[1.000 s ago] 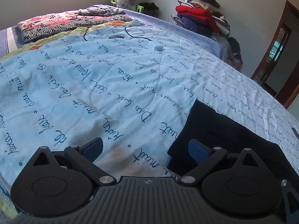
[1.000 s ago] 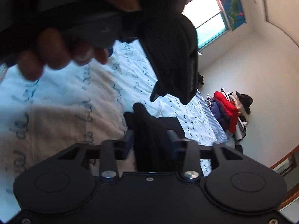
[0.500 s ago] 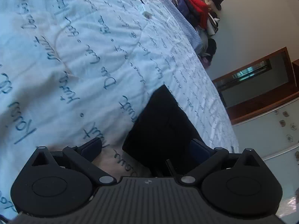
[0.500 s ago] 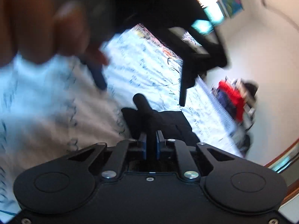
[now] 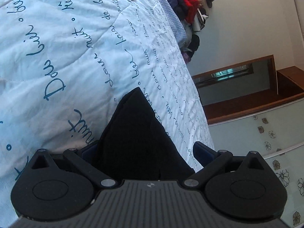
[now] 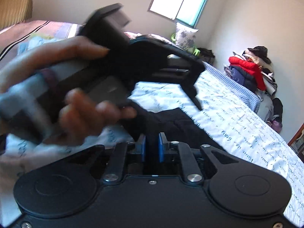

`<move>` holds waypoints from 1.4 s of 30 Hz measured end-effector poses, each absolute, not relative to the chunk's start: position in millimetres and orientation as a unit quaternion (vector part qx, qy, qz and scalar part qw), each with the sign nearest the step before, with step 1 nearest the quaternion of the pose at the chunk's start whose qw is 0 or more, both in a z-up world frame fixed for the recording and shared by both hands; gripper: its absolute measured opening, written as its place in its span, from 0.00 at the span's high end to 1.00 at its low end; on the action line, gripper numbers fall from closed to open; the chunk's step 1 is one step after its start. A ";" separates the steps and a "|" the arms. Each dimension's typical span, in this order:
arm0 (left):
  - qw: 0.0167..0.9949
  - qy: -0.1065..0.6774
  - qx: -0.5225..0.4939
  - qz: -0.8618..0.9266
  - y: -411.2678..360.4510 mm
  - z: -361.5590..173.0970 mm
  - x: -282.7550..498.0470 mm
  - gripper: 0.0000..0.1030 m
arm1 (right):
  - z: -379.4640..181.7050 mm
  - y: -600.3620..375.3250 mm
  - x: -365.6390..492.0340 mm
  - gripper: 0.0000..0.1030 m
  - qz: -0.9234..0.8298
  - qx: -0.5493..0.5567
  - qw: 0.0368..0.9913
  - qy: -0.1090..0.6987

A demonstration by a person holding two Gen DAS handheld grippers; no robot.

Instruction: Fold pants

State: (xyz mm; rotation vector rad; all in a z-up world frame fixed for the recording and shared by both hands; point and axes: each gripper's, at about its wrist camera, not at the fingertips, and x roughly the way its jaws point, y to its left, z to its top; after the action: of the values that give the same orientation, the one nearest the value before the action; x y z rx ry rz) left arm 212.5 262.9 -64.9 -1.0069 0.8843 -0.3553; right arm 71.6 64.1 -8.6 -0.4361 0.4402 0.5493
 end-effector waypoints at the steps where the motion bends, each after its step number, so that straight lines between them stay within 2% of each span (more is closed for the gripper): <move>1: 0.768 0.405 -0.467 -0.168 263.8 -65.9 214.0 0.02 | -3.3 56.8 69.5 0.90 0.270 -0.191 0.919 0.215; 5: 0.767 0.390 -0.471 -0.193 266.8 -66.8 214.6 0.02 | 13.5 15.1 77.7 0.89 0.241 -0.082 0.941 0.225; 6: 0.767 0.385 -0.472 -0.200 266.6 -67.1 214.2 0.03 | 11.5 7.4 84.1 0.84 0.221 -0.072 0.944 0.234; 9: 0.765 0.368 -0.478 -0.226 265.6 -67.1 209.2 0.11 | -2.1 0.5 98.8 0.84 0.164 -0.094 0.946 0.263; 11: 0.767 0.360 -0.474 -0.238 265.7 -65.5 206.3 0.18 | -8.9 -0.3 101.1 0.84 0.158 -0.089 0.944 0.275; 13: 0.772 0.360 -0.465 -0.240 267.1 -63.0 204.7 0.45 | -9.8 4.5 95.4 0.81 0.172 -0.080 0.943 0.273; 14: 0.773 0.363 -0.462 -0.240 268.9 -62.4 205.1 0.50 | -8.7 11.6 86.3 0.71 0.185 -0.088 0.942 0.267; 15: 0.771 0.365 -0.462 -0.241 270.8 -61.7 205.6 0.53 | -7.0 20.6 79.8 0.53 0.203 -0.108 0.939 0.257; 17: 0.766 0.368 -0.466 -0.247 274.3 -61.2 207.2 0.53 | -7.3 43.6 60.9 0.29 0.231 -0.178 0.931 0.219; 22: 0.756 0.393 -0.466 -0.238 278.1 -64.1 214.2 0.47 | -43.9 114.7 34.8 0.28 0.197 -0.439 0.867 0.130; 25: 0.758 0.396 -0.458 -0.243 277.2 -60.3 214.8 0.44 | -61.4 133.3 46.6 0.29 0.207 -0.466 0.847 0.148; 26: 0.762 0.397 -0.450 -0.244 276.3 -57.8 215.0 0.42 | -61.1 135.1 51.1 0.34 0.210 -0.457 0.850 0.159; 28: 0.764 0.403 -0.438 -0.250 275.3 -55.1 215.4 0.32 | -56.1 135.6 59.3 0.59 0.199 -0.433 0.862 0.174; 29: 0.761 0.408 -0.436 -0.252 275.2 -55.0 215.8 0.29 | -54.4 134.5 62.2 0.83 0.193 -0.423 0.867 0.177; 30: 0.759 0.414 -0.435 -0.251 275.2 -55.2 216.1 0.22 | -52.2 132.3 62.5 0.90 0.188 -0.415 0.874 0.173; 33: 0.755 0.414 -0.436 -0.263 275.6 -54.7 216.3 0.10 | -34.0 115.9 61.6 0.90 0.196 -0.346 0.902 0.169; 36: 0.731 0.412 -0.457 -0.296 270.2 -57.3 219.1 0.06 | -12.0 90.0 66.6 0.90 0.207 -0.265 0.925 0.175; 41: 0.717 0.417 -0.467 -0.306 249.1 -63.0 227.2 0.09 | 1.5 67.2 72.6 0.90 0.216 -0.192 0.940 0.182; 42: 0.720 0.414 -0.465 -0.305 245.8 -63.2 229.1 0.16 | -2.3 68.2 72.1 0.90 0.215 -0.196 0.939 0.185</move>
State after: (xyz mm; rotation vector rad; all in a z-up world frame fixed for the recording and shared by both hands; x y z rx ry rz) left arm 229.1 245.8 -63.2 -1.0284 0.9146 -0.6752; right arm 72.1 68.2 -2.3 -0.4004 0.3771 0.4388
